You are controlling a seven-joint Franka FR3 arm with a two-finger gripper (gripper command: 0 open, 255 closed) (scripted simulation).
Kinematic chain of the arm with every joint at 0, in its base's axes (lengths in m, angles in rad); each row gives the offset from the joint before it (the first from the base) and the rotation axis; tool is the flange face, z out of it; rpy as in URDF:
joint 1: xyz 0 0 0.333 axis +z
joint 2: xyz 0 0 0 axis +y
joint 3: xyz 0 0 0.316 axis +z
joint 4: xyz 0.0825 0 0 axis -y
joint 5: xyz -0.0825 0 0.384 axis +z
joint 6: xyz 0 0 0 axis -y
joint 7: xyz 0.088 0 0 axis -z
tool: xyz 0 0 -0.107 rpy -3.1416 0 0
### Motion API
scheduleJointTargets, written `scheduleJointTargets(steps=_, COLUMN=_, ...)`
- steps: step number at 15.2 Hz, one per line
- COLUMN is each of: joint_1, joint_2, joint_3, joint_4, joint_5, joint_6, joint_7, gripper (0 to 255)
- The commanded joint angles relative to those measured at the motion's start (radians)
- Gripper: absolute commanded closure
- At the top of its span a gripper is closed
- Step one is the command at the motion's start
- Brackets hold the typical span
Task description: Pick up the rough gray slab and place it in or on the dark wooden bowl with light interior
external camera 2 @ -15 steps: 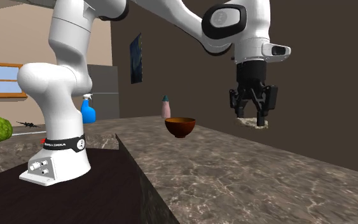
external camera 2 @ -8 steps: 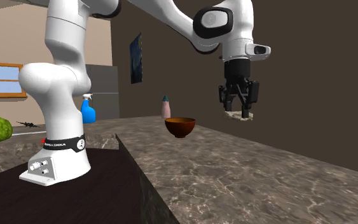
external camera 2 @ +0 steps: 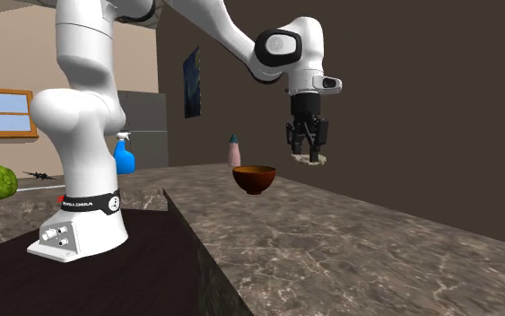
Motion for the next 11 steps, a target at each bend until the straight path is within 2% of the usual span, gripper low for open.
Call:
scheduleJointTargets(steps=1, joint_1=0.025, joint_2=-0.035, joint_3=0.022, joint_4=-0.045, joint_5=-0.004, joint_6=0.008, joint_7=0.051, gripper=255)
scheduleJointTargets(steps=11, joint_1=0.147, joint_2=-0.107, joint_3=0.146, joint_4=-0.135, joint_5=0.001, joint_6=0.014, joint_7=0.295, gripper=255)
